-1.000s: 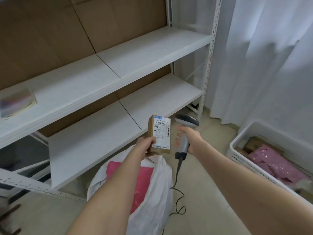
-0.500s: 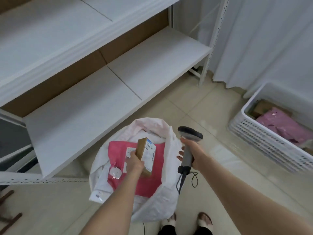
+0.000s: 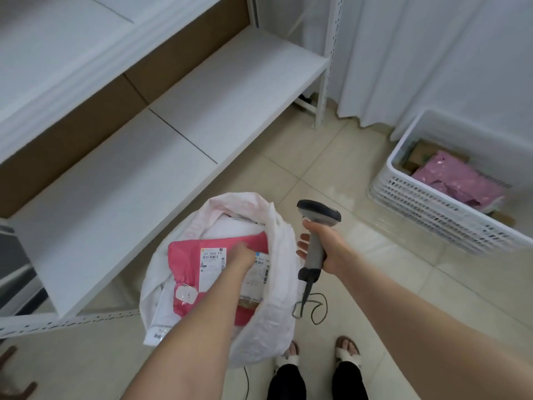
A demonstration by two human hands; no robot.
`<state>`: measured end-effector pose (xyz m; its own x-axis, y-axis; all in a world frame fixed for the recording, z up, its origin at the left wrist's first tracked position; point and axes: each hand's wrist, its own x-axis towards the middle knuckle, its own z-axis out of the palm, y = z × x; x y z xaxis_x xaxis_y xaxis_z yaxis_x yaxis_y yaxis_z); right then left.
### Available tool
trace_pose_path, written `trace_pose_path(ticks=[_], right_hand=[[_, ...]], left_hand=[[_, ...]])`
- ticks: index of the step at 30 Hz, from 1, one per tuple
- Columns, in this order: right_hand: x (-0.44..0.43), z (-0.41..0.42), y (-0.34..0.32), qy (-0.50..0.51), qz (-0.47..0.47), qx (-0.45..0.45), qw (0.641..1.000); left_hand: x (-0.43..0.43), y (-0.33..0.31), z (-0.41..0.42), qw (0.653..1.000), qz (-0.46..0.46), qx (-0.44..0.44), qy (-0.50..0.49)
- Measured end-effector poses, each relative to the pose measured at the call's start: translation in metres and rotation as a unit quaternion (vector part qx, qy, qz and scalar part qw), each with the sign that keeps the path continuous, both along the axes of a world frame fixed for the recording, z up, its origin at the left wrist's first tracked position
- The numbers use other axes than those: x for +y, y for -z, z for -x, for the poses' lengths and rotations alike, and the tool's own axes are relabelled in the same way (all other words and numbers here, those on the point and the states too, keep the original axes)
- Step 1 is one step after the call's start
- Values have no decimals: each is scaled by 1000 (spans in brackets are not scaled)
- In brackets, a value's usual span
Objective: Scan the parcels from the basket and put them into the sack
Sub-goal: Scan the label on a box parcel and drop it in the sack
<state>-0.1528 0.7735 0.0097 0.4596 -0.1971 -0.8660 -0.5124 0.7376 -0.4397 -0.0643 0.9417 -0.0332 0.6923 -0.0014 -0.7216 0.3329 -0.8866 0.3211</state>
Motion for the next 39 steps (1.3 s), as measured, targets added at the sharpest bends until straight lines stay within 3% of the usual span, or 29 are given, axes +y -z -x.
trace_pose_path(ticks=[12, 19, 27, 39], right_hand=[[-147, 58, -142, 189, 29, -118, 974], [-250, 116, -185, 289, 26, -167, 942], [-360, 125, -173, 341, 5, -160, 926], [-574, 83, -113, 407, 5, -99, 908]], left_hand=[[-229, -187, 19, 975, 167, -113, 98], [-350, -243, 67, 954, 218, -137, 154], [-478, -240, 73, 946, 225, -116, 205], [-693, -160, 11, 949, 175, -68, 254]])
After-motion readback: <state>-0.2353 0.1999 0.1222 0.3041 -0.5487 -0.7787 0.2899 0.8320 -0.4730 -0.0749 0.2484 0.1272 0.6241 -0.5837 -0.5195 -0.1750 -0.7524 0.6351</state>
